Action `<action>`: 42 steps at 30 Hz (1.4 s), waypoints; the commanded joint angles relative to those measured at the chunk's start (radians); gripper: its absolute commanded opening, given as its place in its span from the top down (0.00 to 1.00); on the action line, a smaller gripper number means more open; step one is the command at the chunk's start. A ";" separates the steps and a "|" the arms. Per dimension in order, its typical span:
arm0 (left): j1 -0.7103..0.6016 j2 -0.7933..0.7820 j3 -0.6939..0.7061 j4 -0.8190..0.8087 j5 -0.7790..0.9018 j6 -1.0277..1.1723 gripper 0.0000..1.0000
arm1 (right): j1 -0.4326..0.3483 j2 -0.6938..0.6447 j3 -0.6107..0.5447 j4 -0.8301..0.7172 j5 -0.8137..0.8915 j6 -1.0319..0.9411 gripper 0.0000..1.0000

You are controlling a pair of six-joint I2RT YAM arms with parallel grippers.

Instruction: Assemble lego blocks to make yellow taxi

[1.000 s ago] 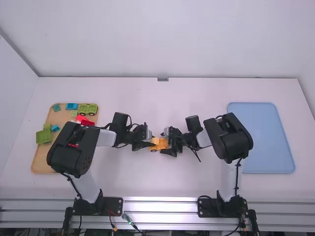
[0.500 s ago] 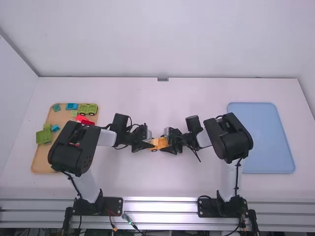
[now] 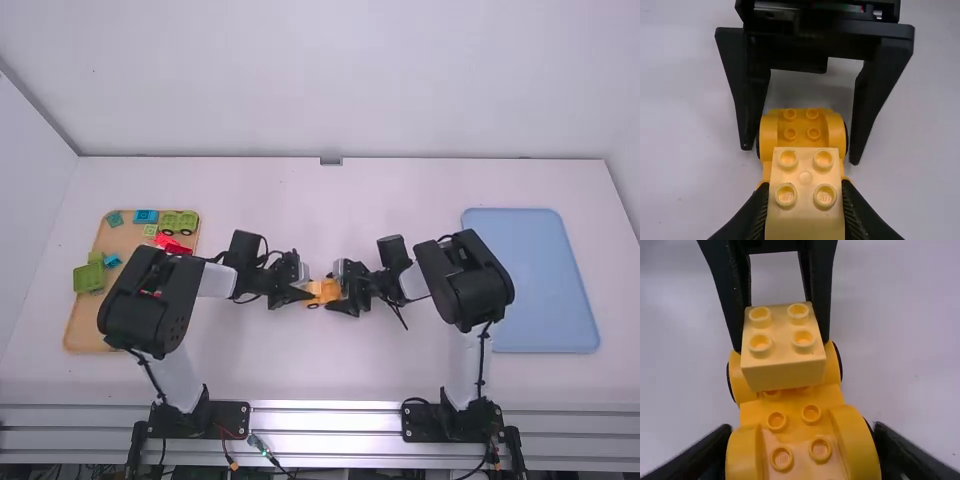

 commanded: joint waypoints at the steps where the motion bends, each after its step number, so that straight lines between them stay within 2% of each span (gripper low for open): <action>1: -0.005 0.010 -0.006 0.006 0.027 -0.010 0.94 | 0.002 0.014 0.013 -0.001 -0.010 -0.010 0.11; 5: -0.010 0.009 -0.006 0.016 0.031 -0.010 0.95 | 0.002 0.014 0.025 -0.011 -0.015 -0.044 0.05; 9: -0.009 0.010 -0.006 0.009 0.029 -0.010 0.95 | 0.004 0.014 0.065 -0.093 -0.063 -0.102 0.06; 14: 0.001 0.010 -0.006 0.001 0.026 -0.010 0.96 | 0.002 0.014 0.131 -0.266 -0.066 -0.218 0.22; 15: 0.001 0.010 -0.006 0.001 0.026 -0.010 0.96 | 0.002 0.014 0.131 -0.266 -0.066 -0.218 0.22; 17: -0.001 0.010 -0.006 0.002 0.029 -0.010 0.96 | 0.002 0.014 0.139 -0.300 -0.065 -0.252 0.30; 18: 0.000 0.010 -0.006 0.002 0.029 -0.010 0.96 | 0.002 0.014 0.137 -0.301 -0.062 -0.251 0.36; 20: 0.000 0.010 -0.006 0.002 0.026 -0.010 0.95 | 0.002 0.014 0.132 -0.296 -0.057 -0.251 0.40; 22: 0.000 0.010 -0.006 0.003 0.026 -0.010 0.95 | 0.002 0.014 0.127 -0.296 -0.050 -0.251 0.41; 24: -0.001 0.010 -0.006 0.004 0.029 -0.010 0.94 | 0.002 0.014 0.117 -0.296 -0.021 -0.250 0.35; 25: -0.001 0.010 -0.006 0.006 0.029 -0.010 0.94 | 0.003 0.014 0.112 -0.293 -0.008 -0.235 0.28; 29: -0.001 0.010 -0.006 0.005 0.029 -0.010 0.94 | 0.003 0.014 0.103 -0.288 -0.003 -0.243 0.27; 30: -0.001 0.010 -0.006 0.005 0.029 -0.010 0.94 | 0.002 0.014 0.103 -0.286 -0.002 -0.239 0.28; 32: -0.001 0.010 -0.006 0.002 0.029 -0.010 0.92 | 0.002 0.014 0.108 -0.292 0.010 -0.232 0.38; 36: -0.001 0.010 -0.006 0.003 0.029 -0.010 0.92 | 0.002 0.014 0.109 -0.290 0.006 -0.232 0.46; 42: -0.002 0.010 -0.006 0.002 0.021 -0.010 0.89 | -0.011 0.013 0.108 -0.263 0.021 -0.134 0.48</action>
